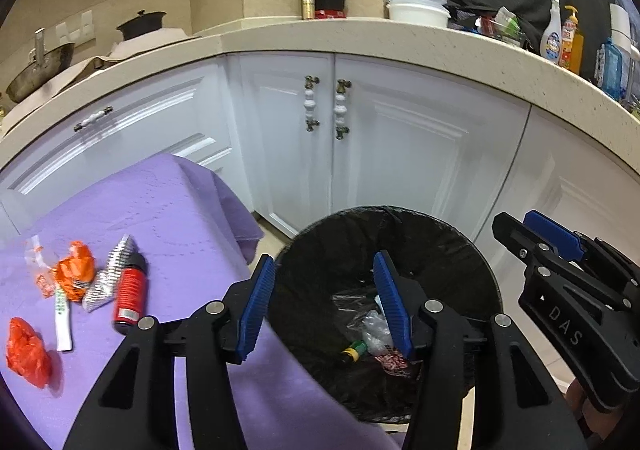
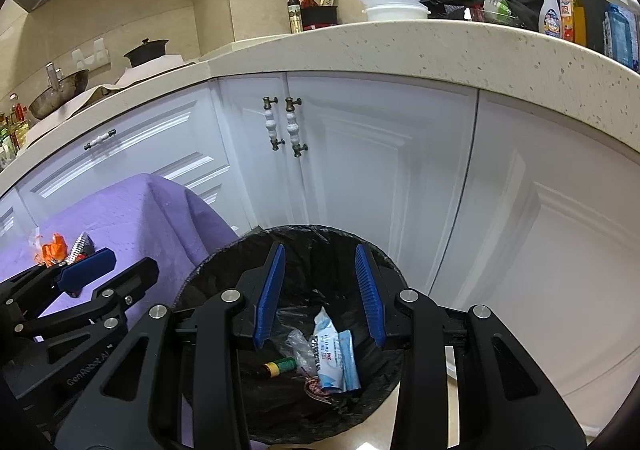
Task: Collect trash
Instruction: 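Open the left tool to drop the bottle while the right tool drops the tube, then grasp the orange plastic bag with the left tool while the right tool grasps the red spray can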
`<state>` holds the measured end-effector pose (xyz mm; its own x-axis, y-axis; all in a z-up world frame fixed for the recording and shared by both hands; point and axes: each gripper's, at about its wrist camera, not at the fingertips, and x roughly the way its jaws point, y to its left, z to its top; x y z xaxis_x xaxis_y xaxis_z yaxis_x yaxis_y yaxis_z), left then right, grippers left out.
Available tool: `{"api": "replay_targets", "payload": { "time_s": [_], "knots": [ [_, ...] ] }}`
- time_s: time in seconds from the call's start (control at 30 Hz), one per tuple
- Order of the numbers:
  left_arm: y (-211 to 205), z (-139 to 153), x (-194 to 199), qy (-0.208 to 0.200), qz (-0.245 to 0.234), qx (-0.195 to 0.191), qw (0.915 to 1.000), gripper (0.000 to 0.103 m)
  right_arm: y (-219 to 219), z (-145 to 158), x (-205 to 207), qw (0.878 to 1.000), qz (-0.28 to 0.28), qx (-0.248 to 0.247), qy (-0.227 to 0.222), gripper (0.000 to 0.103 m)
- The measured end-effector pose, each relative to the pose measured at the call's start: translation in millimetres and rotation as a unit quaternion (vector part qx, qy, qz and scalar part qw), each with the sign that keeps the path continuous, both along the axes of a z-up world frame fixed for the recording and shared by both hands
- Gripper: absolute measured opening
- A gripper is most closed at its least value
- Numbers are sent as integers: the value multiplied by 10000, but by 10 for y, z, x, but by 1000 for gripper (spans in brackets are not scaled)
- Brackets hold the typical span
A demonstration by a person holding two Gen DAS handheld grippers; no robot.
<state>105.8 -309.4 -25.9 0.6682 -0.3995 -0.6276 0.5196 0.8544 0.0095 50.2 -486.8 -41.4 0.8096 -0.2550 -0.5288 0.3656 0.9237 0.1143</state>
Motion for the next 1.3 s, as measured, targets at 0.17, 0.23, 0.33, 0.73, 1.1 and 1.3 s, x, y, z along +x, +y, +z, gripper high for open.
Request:
{"api": "replay_targets", "payload": {
  "time_s": [0.17,0.23,0.33,0.73,1.1,1.3],
  "knots": [
    [310,69,35,-44,295,-6,9996,56,204,68,55,9998,177,49,-74,36],
    [459,86,53,-41,423,-3,9991,56,316,89,100,9995,311,77,-83,36],
    [722,114,83,-14,657,-10,9978,57,536,116,186,9983,554,142,-107,36],
    [1929,155,128,-79,1798,-73,9836,61,1465,158,517,9888,1475,205,-19,36],
    [2743,66,199,139,2605,-159,9652,63,2152,43,869,9780,2036,164,414,36],
    [2936,8,225,287,2718,-206,9617,63,2300,-82,1068,9752,2060,229,777,36]
  ]
}}
